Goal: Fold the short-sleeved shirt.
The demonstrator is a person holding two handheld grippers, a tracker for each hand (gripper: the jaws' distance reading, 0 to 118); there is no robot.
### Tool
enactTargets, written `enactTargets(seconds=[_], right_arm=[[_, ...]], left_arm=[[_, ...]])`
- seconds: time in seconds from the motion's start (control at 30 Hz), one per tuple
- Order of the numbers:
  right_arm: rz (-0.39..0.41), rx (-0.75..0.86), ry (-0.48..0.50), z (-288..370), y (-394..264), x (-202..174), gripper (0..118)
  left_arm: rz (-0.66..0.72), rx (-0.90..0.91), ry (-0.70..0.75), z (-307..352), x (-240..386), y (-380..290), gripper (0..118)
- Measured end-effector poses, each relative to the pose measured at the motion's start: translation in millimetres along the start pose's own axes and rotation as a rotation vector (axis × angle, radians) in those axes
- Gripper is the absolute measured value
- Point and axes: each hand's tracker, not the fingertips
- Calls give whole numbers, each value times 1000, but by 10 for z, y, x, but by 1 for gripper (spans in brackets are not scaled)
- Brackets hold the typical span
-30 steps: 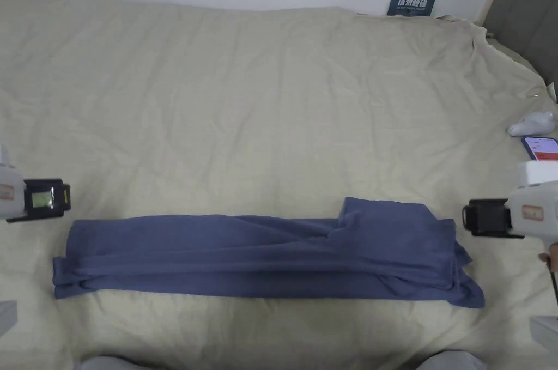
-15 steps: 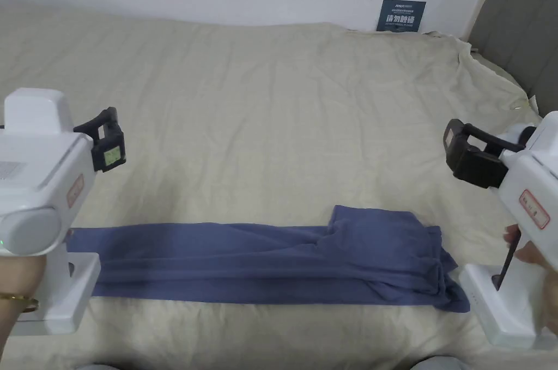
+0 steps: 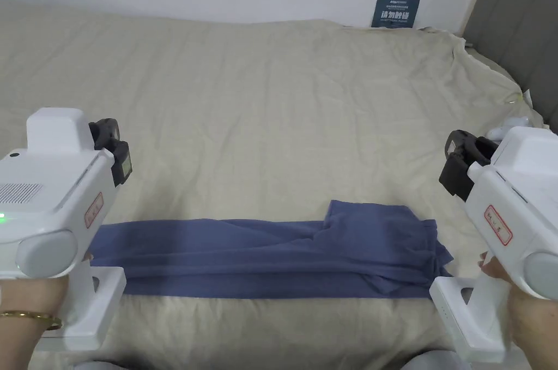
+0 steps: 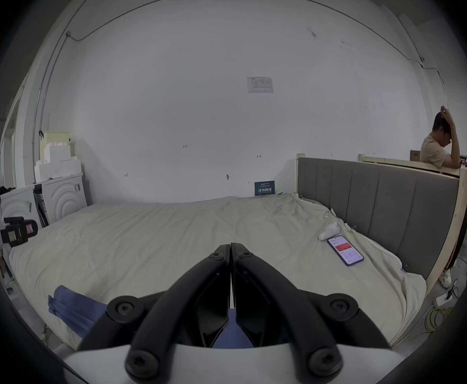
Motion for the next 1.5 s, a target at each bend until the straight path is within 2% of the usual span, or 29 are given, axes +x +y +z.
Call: enactTargets(seconds=[0.07,0.13,0.2,0.23,0.37,0.43,0.5,0.67,0.87,0.9,0.97,1.13,1.23,1.27,1.33,1.37,1.43,1.47,1.5], right_arm=[[-2,-7,4,-9,16,8,0],[18,-12,5,-7,25,-16,0],[28,-18,11,-31,41,-15,0],[28,-21,13,-27,47,-42,0],[36,-40,13,-99,46,-89,0],[40,-52,11,-137,34,-114,0],[42,-66,13,-165,11,-147,0],[44,-106,13,-233,-68,-219,0],[55,-147,2,-292,-143,-295,0],[60,-153,1,-296,-153,-301,0],[75,-168,-3,-311,-177,-317,0],[69,-193,-2,-354,-226,-314,0],[67,-203,4,-379,-251,-305,0],[64,-204,8,-381,-258,-307,0],[60,-206,13,-377,-268,-303,0],[59,-206,15,-374,-274,-304,0],[53,-205,17,-353,-289,-288,0],[49,-205,18,-335,-293,-273,0],[44,-205,20,-314,-294,-257,0]], left_arm=[[17,-20,-23,-18,-83,27,0],[90,-105,-114,-91,-246,85,0],[213,-170,-166,-201,-506,108,9],[248,-228,-182,-268,-631,116,18],[378,-476,-276,-602,-1162,-42,86],[404,-567,-354,-690,-1365,-193,103],[439,-653,-353,-764,-1545,-353,108],[524,-811,-327,-944,-1898,-734,108],[494,-948,-247,-1083,-1900,-1124,107],[471,-947,-239,-1096,-1868,-1158,104],[434,-937,-204,-1112,-1767,-1196,87],[331,-936,-176,-1086,-1544,-1166,84],[146,-969,-46,-1082,-1325,-1152,57],[115,-967,-41,-1073,-1251,-1135,51],[103,-975,-54,-1075,-1118,-1088,31],[72,-979,-30,-1089,-1064,-1079,8],[122,-985,-76,-1105,-933,-1060,5],[19,-995,27,-1116,-808,-1068,4],[-45,-997,14,-1118,-741,-1071,4]])
